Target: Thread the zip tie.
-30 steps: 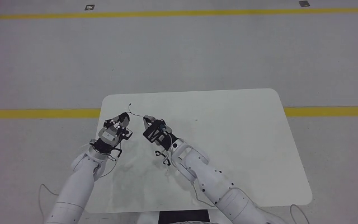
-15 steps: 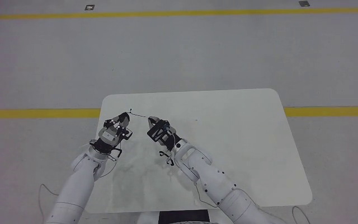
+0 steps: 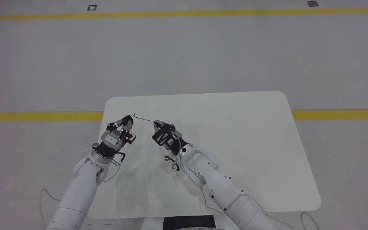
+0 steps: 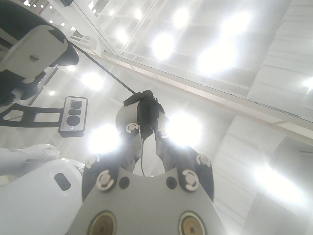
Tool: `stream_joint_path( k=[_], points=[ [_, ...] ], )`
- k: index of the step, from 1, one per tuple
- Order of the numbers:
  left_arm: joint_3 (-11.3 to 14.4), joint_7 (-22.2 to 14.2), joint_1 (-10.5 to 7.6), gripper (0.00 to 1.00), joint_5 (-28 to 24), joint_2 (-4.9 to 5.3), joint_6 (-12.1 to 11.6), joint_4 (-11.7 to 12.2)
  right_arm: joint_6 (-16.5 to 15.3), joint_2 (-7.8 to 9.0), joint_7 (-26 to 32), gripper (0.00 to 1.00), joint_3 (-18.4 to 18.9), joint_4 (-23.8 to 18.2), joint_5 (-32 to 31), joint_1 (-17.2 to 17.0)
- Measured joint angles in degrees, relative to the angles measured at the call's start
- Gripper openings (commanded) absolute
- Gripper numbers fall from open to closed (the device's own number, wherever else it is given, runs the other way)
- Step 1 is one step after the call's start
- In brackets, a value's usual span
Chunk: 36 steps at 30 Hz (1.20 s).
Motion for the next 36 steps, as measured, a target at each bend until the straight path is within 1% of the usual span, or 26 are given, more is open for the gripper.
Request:
stream_joint_path(
  k=[19, 21, 24, 26, 30, 33, 34, 36],
  points=[
    [0.00, 0.00, 0.00, 0.00, 0.00, 0.00, 0.00, 0.00, 0.88, 0.57, -0.30, 0.00, -0.37, -0.84, 0.08, -0.91],
    [0.00, 0.00, 0.00, 0.00, 0.00, 0.00, 0.00, 0.00, 0.84, 0.60, -0.52, 1.00, -0.25, -1.27, 0.34, -1.16],
    [0.00, 0.00, 0.00, 0.00, 0.00, 0.00, 0.00, 0.00, 1.41, 0.64, -0.25, 1.00, 0.25, -1.90, 0.93, -1.67],
    [0.00, 0.00, 0.00, 0.00, 0.00, 0.00, 0.00, 0.00, 1.79, 0.80, -0.34, 1.00, 1.21, -2.39, 1.77, -2.22],
    [0.00, 0.00, 0.00, 0.00, 0.00, 0.00, 0.00, 0.00, 1.52, 1.48, -0.13, 1.00, 3.98, -3.90, 2.43, -3.59],
    [0.00, 0.00, 0.00, 0.00, 0.00, 0.00, 0.00, 0.00, -0.15, 2.19, 1.42, 1.00, 6.25, -5.76, 2.56, -4.90],
    [0.00, 0.00, 0.00, 0.00, 0.00, 0.00, 0.00, 0.00, -1.20, 2.46, 2.35, 1.00, 7.02, -6.93, 2.58, -5.32],
    [0.00, 0.00, 0.00, 0.00, 0.00, 0.00, 0.00, 0.00, -2.27, 2.77, 3.81, 1.00, 7.93, -8.72, 2.63, -5.88]
  ],
)
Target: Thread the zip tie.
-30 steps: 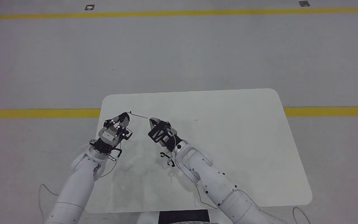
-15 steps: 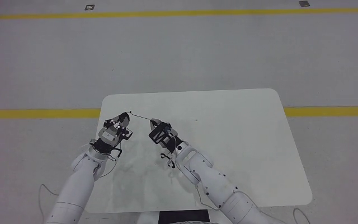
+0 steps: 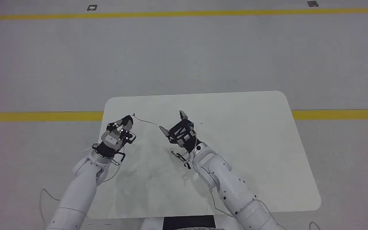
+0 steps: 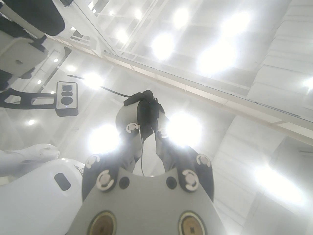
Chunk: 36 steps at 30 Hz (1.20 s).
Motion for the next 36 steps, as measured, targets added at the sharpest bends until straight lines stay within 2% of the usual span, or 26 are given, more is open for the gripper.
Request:
stream_joint_path(
  k=[11, 15, 20, 26, 31, 36],
  points=[
    [0.00, 0.01, 0.00, 0.00, 0.00, 0.00, 0.00, 0.00, -0.05, 0.06, 0.40, 1.00, 0.22, -0.38, -0.05, -0.11],
    [-0.07, 0.76, 0.00, 0.00, -0.42, 0.02, -0.06, -0.78, -0.09, 0.53, -0.12, 1.00, 2.88, -1.30, 1.56, -0.81],
    [2.03, -3.56, 0.07, 0.00, -1.92, 0.86, 0.01, -1.18, -1.67, 1.39, -0.27, 1.00, 7.87, -3.74, 5.27, -2.53],
    [4.97, -9.82, -0.75, 0.00, -1.87, 1.74, 0.00, -1.22, -3.70, 1.93, -0.10, 1.00, 11.03, -5.92, 10.25, -3.83],
    [5.48, -12.04, -1.62, 0.00, -1.87, 1.99, 0.00, -1.09, -4.00, 2.19, -1.16, 1.00, 12.12, -7.20, 11.84, -4.52],
    [5.53, -12.14, -1.66, 0.00, -1.88, 2.00, 0.00, -1.12, -4.08, 2.20, -1.29, 1.00, 12.18, -7.23, 12.23, -4.58]
  ],
)
